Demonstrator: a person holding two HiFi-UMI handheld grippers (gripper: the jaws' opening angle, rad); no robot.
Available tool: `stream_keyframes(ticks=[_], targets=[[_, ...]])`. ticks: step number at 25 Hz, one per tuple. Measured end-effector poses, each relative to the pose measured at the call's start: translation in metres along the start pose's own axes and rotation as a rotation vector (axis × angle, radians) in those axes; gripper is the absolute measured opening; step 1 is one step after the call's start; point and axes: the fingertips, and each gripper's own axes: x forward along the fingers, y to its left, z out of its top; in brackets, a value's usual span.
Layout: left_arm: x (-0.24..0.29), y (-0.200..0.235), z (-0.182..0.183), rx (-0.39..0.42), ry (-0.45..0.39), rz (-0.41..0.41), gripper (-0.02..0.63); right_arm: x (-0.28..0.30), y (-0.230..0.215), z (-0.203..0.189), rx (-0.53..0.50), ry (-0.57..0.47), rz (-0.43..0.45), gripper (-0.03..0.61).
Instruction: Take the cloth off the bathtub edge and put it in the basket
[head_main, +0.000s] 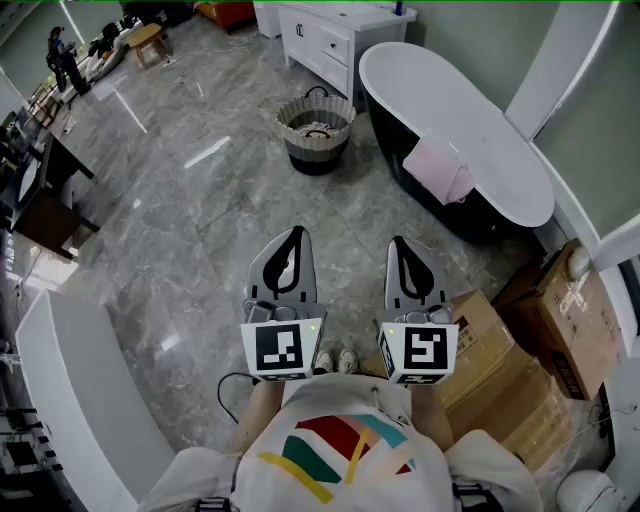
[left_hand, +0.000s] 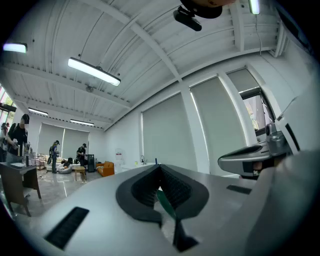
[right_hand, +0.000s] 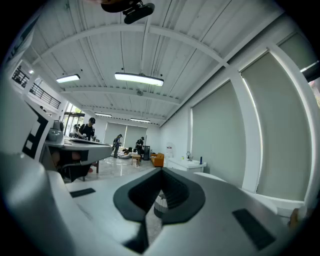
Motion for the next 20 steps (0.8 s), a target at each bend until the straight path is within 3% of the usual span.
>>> stream_keyframes(ticks=[20], targets=[[0.01, -0.013, -0.005, -0.024, -0.023, 0.043, 0.017, 0.0, -0.02, -0.01, -0.02, -0.014, 0.06, 0.012]])
